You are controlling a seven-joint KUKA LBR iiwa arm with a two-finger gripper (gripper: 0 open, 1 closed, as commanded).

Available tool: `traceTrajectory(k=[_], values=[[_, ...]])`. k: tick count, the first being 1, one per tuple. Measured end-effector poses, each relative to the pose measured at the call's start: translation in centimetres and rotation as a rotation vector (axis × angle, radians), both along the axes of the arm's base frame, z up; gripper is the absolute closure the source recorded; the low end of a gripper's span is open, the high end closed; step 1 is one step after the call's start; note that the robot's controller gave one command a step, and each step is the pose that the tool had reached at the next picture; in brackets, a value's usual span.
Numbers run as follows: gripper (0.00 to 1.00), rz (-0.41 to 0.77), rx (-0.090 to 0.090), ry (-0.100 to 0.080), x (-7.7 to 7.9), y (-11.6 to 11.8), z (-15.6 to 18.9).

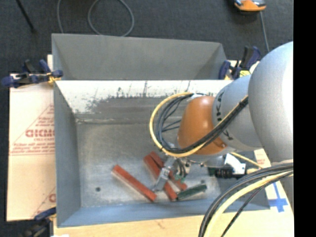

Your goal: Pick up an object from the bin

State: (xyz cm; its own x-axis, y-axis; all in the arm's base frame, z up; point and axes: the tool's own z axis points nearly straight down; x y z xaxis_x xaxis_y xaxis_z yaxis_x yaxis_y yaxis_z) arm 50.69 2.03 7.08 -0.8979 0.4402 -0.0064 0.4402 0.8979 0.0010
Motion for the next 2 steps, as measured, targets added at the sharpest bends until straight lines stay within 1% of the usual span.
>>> traceTrajectory(k=[1,2], values=[[1.0,0.001,0.001,-0.004,0.1,0.1,0.2],[1.0,0.007,0.002,-0.004,0.4,0.0,13.2]])
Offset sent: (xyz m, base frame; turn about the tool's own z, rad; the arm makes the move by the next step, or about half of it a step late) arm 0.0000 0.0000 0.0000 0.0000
